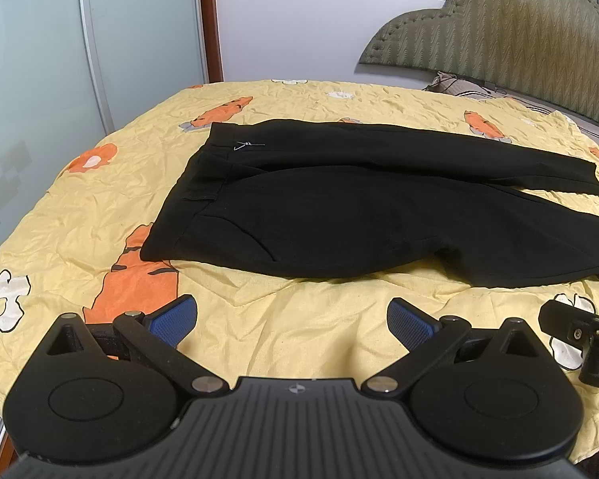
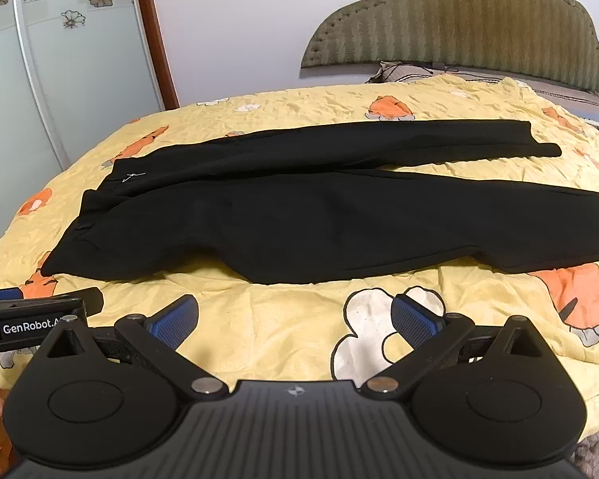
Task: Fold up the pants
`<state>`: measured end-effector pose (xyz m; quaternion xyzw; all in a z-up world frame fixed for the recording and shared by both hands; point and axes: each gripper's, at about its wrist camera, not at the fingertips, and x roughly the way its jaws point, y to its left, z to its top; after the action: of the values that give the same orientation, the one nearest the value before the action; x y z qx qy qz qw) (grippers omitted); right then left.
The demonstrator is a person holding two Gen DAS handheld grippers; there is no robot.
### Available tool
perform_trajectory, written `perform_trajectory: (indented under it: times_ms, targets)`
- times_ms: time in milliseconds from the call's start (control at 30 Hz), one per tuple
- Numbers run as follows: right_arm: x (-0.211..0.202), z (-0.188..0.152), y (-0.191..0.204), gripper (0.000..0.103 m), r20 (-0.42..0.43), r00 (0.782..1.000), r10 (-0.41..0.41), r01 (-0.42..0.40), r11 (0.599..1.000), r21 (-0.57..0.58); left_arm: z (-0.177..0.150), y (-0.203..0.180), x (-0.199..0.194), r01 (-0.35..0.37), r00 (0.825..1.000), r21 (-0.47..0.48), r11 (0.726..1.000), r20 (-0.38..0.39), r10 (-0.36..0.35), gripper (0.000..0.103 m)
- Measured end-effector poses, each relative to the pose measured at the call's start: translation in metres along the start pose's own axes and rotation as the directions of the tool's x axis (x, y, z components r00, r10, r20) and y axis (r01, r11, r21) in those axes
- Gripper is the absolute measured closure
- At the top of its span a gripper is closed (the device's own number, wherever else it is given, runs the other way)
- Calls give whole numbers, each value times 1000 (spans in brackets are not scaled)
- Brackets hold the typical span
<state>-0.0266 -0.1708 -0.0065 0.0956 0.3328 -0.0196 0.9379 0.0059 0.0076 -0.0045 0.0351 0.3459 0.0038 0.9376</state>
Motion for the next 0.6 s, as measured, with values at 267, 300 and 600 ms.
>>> perform_trajectory:
  times_ms: [267,300,600]
  targets:
    - [-1,0,0,0,2,1000,5,-5,1000,-7,1,0,1,-2,1000,2,1000,-4,2,0]
    - [-1,0,0,0,2,1000,6,-6,1000,-8,1,0,1,-1,1000,2,1000,-4,1,0]
    - [-3,1,2,0,11,1000,17,-17,999,-27,1,0,1,-1,1000,1,1000,-3,1,0]
